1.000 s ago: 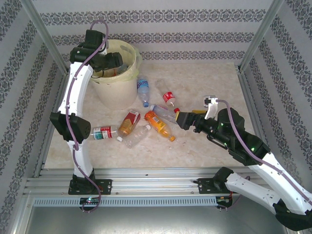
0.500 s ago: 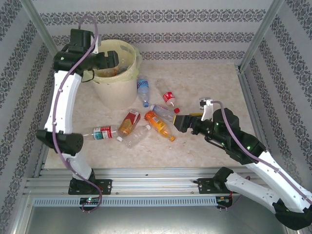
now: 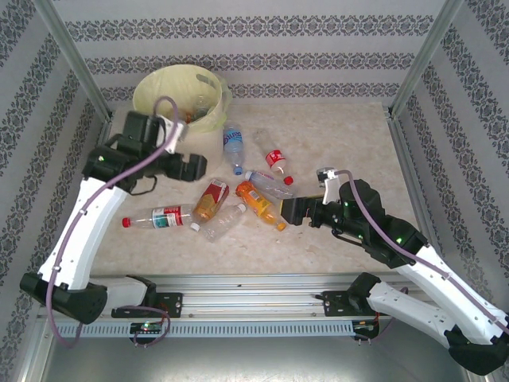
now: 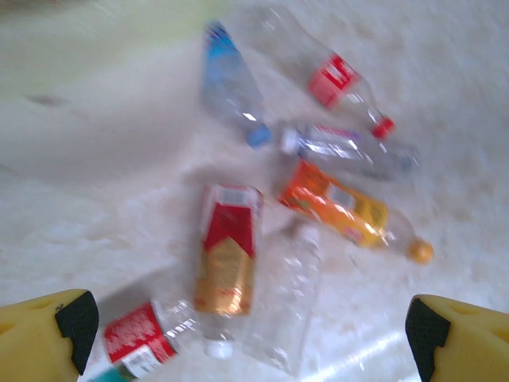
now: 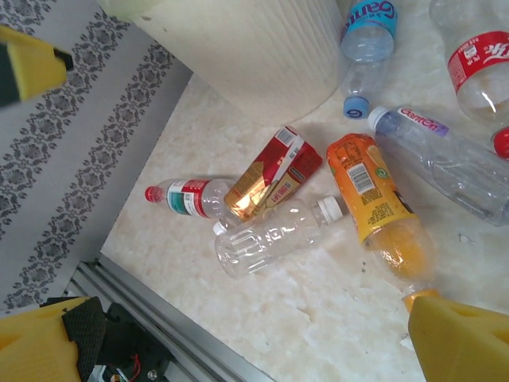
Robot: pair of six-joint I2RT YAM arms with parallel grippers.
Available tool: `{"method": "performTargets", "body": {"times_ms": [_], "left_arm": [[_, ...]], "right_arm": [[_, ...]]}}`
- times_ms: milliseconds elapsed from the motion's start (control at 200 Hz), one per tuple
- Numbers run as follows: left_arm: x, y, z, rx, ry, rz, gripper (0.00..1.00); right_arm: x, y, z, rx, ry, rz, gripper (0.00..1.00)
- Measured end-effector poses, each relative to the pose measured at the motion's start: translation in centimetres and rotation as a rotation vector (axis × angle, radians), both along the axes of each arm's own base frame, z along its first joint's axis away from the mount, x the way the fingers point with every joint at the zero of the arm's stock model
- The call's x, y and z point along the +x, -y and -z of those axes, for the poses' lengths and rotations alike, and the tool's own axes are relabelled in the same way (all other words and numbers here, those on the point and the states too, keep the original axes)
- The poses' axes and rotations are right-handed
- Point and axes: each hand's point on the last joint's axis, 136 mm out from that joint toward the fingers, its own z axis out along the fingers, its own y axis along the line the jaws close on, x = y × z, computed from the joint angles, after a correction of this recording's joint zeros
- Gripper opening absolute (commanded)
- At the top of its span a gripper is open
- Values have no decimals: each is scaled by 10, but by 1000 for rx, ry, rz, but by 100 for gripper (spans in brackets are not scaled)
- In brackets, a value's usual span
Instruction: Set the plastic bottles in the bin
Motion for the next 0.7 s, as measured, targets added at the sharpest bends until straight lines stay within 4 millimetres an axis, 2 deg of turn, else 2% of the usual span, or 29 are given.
{"method": "performTargets", "body": {"times_ms": [100, 280, 470, 699], "left_arm": [[-21, 25, 26, 23, -61, 107, 99], [-46, 59, 78, 104, -196, 247, 95], [-54, 73, 125, 197, -319, 308, 93], [-49, 76, 162, 286, -403, 324, 92]], "right_arm": [[1, -1, 5, -13, -16, -2, 98], [4, -4, 15, -37, -42, -2, 98], [4, -5, 19, -46, -52, -2, 98], [0, 0, 30, -62, -69, -1, 98]]}}
